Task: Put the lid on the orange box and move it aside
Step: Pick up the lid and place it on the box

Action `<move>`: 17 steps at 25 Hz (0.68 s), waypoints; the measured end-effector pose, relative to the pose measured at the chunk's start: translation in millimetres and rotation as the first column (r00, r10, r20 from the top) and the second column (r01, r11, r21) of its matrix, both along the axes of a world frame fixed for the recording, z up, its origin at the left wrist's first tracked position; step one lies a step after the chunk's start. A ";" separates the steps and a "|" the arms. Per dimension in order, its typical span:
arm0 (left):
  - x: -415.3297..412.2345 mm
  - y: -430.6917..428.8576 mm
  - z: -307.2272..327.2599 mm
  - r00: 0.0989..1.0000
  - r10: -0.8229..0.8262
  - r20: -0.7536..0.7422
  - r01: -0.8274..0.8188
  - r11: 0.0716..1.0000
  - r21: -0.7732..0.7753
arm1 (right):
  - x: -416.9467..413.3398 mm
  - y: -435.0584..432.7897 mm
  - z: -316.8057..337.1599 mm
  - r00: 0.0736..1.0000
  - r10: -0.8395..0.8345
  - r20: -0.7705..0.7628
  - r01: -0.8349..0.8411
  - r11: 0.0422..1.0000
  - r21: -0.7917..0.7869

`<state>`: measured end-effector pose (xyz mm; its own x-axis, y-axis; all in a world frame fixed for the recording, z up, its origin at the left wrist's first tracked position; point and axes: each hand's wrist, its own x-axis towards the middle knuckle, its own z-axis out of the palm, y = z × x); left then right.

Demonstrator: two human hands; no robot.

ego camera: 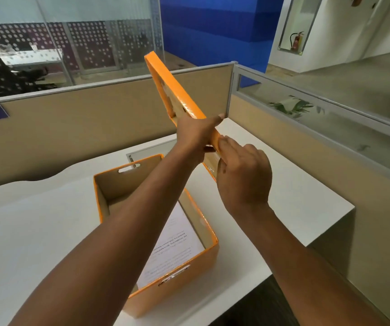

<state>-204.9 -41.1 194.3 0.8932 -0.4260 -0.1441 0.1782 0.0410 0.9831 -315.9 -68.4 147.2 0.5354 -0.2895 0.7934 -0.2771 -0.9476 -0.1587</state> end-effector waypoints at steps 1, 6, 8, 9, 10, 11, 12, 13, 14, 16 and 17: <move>2.1 9.1 -3.4 0.999 0.048 -0.020 -0.048 0.998 -0.030 | -1.8 6.3 2.5 0.997 0.068 -0.027 -0.066 0.996 0.058; 18.2 84.9 -18.5 0.974 0.115 -0.195 -0.141 0.982 -0.127 | -4.9 -7.1 9.3 0.958 0.277 0.068 -0.270 0.804 0.529; 19.4 119.6 -31.1 0.970 0.063 -0.235 -0.094 0.988 -0.121 | 0.8 -39.5 0.1 0.986 0.112 -0.122 -0.021 0.817 0.577; 17.9 134.9 -38.8 0.968 0.043 -0.249 -0.076 0.989 -0.127 | 3.9 -54.2 -5.4 0.955 0.111 -0.275 0.105 0.740 0.665; 13.9 148.4 -46.7 0.965 0.036 -0.261 -0.074 0.988 -0.136 | 6.6 -64.3 -12.1 0.901 0.207 -0.381 0.185 0.610 0.770; 9.1 158.9 -56.0 0.962 0.033 -0.271 -0.075 0.987 -0.145 | 8.5 -68.7 -20.1 0.841 0.353 -0.409 0.227 0.456 0.860; 3.0 167.6 -64.9 0.964 0.036 -0.265 -0.077 0.987 -0.144 | 10.5 -69.0 -29.4 0.795 0.477 -0.376 0.235 0.328 0.915; -2.1 174.0 -74.3 0.972 0.048 -0.228 -0.078 0.989 -0.123 | 11.3 -66.1 -40.2 0.775 0.536 -0.334 0.214 0.274 0.938; -6.9 178.0 -82.9 0.984 0.079 -0.157 -0.089 0.995 -0.054 | 11.0 -62.1 -52.2 0.788 0.541 -0.293 0.170 0.267 0.949; -15.2 180.3 -99.0 0.972 0.234 0.020 -0.233 0.952 0.197 | 11.6 -54.2 -77.2 0.847 0.479 -0.233 0.103 0.282 0.954; -19.9 180.1 -106.7 0.934 0.340 0.109 -0.356 0.878 0.320 | 12.0 -49.5 -88.3 0.863 0.456 -0.219 0.094 0.281 0.955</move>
<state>-224.7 139.0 87.7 0.9843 -0.0221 -0.1750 0.1650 -0.2354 0.9578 -303.9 -117.8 58.8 0.8292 -0.5071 -0.2350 -0.4067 -0.2591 -0.8761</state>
